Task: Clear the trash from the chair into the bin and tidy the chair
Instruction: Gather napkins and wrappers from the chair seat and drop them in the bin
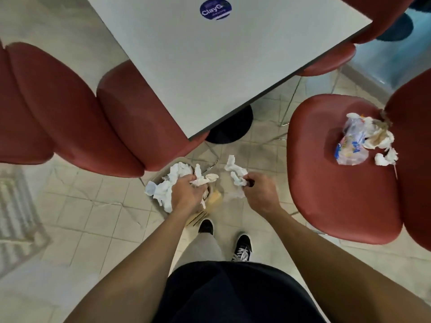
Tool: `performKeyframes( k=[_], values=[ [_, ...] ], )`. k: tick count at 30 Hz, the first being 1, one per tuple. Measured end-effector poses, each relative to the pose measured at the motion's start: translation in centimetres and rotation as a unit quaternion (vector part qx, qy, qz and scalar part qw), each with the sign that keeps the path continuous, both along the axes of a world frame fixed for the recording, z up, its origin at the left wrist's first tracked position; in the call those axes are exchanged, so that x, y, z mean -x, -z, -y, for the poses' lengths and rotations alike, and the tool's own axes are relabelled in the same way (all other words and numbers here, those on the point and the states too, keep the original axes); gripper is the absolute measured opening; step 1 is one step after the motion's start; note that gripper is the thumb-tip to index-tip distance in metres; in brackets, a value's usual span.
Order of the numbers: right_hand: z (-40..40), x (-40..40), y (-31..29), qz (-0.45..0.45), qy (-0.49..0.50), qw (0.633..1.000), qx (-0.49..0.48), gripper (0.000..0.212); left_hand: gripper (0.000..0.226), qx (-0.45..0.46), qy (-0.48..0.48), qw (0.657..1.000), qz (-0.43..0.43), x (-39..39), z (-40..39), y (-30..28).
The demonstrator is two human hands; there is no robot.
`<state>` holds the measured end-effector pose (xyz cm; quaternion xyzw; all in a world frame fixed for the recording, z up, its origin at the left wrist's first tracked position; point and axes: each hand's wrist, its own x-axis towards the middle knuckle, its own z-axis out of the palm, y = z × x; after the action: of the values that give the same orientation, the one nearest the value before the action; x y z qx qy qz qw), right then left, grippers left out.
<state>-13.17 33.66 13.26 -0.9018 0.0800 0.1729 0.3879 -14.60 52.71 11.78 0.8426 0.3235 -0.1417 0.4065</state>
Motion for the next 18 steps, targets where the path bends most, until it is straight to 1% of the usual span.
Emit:
performKeyframes(
  k=[3,5,11,15,18],
  values=[
    [-3.1,0.4,0.5,0.002,-0.032,0.999,0.017,0.013,0.046,-0.006,-0.027,1.0,-0.001,1.1,-2.6,0.1],
    [-5.5,0.5,1.1,0.004,-0.051,0.998,0.019,0.013,0.047,0.008,-0.048,0.999,-0.006,1.5,-5.0,0.8],
    [-12.7,-0.2,2.8,-0.047,-0.059,0.997,0.016,0.015,0.046,0.023,-0.082,0.996,-0.035,1.4,-11.8,2.7],
    [-17.5,-1.1,5.4,-0.075,-0.058,0.995,0.012,0.022,0.046,0.027,-0.057,0.997,-0.048,0.5,-15.5,5.6],
    [-19.6,-1.3,6.7,-0.085,-0.062,0.994,0.014,0.023,0.042,0.051,-0.04,0.997,-0.047,0.3,-16.1,7.2]
  ],
)
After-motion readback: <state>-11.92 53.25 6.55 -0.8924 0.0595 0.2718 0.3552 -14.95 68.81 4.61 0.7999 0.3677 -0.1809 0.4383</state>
